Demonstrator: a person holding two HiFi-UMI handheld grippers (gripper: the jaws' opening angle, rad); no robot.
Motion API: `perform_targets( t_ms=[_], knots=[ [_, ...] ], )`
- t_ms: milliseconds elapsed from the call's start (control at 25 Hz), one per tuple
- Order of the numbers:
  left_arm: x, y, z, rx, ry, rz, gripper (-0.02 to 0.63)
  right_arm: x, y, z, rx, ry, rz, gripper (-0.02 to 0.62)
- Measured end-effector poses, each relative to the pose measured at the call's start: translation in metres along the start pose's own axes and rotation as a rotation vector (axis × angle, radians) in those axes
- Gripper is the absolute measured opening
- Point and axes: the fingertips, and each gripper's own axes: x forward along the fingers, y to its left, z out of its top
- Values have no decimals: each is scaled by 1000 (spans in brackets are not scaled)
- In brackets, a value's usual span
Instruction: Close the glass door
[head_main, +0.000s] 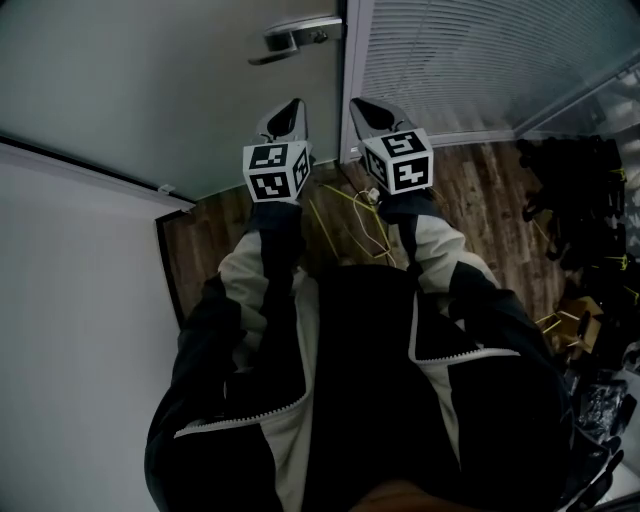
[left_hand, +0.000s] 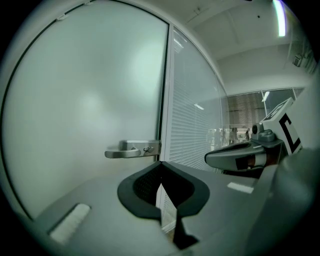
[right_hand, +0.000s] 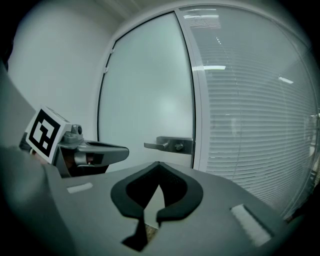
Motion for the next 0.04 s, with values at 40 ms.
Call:
perform_targets(
  t_ms=[40],
  knots=[
    [-1,2,-2,-2,2,5,3,0,1,0,-6,1,4,2]
  ],
)
